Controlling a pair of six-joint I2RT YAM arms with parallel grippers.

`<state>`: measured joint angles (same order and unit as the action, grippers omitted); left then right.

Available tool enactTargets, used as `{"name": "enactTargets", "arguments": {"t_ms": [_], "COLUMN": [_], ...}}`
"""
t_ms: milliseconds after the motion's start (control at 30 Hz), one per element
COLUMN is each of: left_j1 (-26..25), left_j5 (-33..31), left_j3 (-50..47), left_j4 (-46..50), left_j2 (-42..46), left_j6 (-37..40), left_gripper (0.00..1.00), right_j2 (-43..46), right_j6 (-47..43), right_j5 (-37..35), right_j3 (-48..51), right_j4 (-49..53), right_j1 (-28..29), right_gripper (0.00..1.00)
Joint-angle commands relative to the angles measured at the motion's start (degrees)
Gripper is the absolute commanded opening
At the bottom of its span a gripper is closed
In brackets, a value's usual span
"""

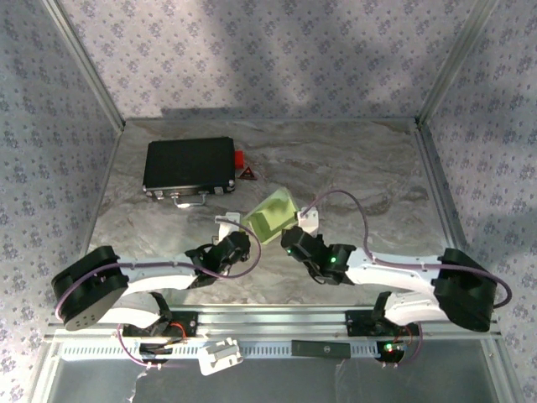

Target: Fold the paper box

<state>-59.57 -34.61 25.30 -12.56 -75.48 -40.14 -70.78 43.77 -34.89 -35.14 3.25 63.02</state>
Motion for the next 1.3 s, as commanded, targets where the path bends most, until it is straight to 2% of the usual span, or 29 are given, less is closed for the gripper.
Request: {"name": "enactTargets", "arguments": {"t_ms": [0,133,233,333,433,600,700,767,933,1067,1133,1267], "left_j1": [-0.46,-0.46,-0.13,1.55,5.27,11.78,13.93,14.42,15.21,16.21,16.66,16.74], "left_j5": [-1.66,-3.11,-3.71,-1.06,5.64,14.57,17.31,18.10,19.35,20.59,21.07,21.93], "left_j3": [2.59,3.37,4.20,6.30,8.27,10.30,12.71,14.27,17.64,19.66,20.83,22.14], "left_j4": [4.42,7.72,10.28,12.67,14.18,15.65,16.89,17.77,19.35,20.49,21.30,21.30], "left_j2": [0.29,3.50,6.78,8.83,8.85,7.27,5.96,4.82,2.39,1.37,0.66,-0.40], "left_j6": [0.58,1.83,4.95,9.88,14.81,21.07,23.79,25.28,27.51,27.26,26.01,22.84], "left_gripper": [0.05,0.05,0.05,0.06,0.05,0.04,0.04,0.04,0.03,0.03,0.03,0.03], "right_j2": [5.94,16.27,21.20,21.40,17.13,5.17,-3.00,-8.06,-16.10,-22.64,-23.76,-21.52], "right_j6": [0.85,0.14,0.68,2.09,4.19,6.76,9.15,10.24,11.16,10.97,12.25,16.73], "right_j5": [2.45,2.33,3.48,13.85,25.49,40.81,46.02,48.39,49.81,52.57,53.30,53.35], "right_j3": [-0.35,-1.99,-4.95,-6.90,-8.59,-13.97,-19.87,-24.01,-32.46,-40.93,-40.83,-34.89], "right_j4": [4.88,10.85,15.87,16.43,13.95,12.52,14.32,14.85,15.48,22.07,23.25,18.99], "right_j1": [1.21,0.92,-4.01,-16.08,-27.45,-38.07,-39.34,-39.12,-39.96,-39.38,-38.69,-37.85], "right_gripper": [0.47,0.48,0.49,0.47,0.46,0.51,0.54,0.53,0.51,0.49,0.49,0.48]}}
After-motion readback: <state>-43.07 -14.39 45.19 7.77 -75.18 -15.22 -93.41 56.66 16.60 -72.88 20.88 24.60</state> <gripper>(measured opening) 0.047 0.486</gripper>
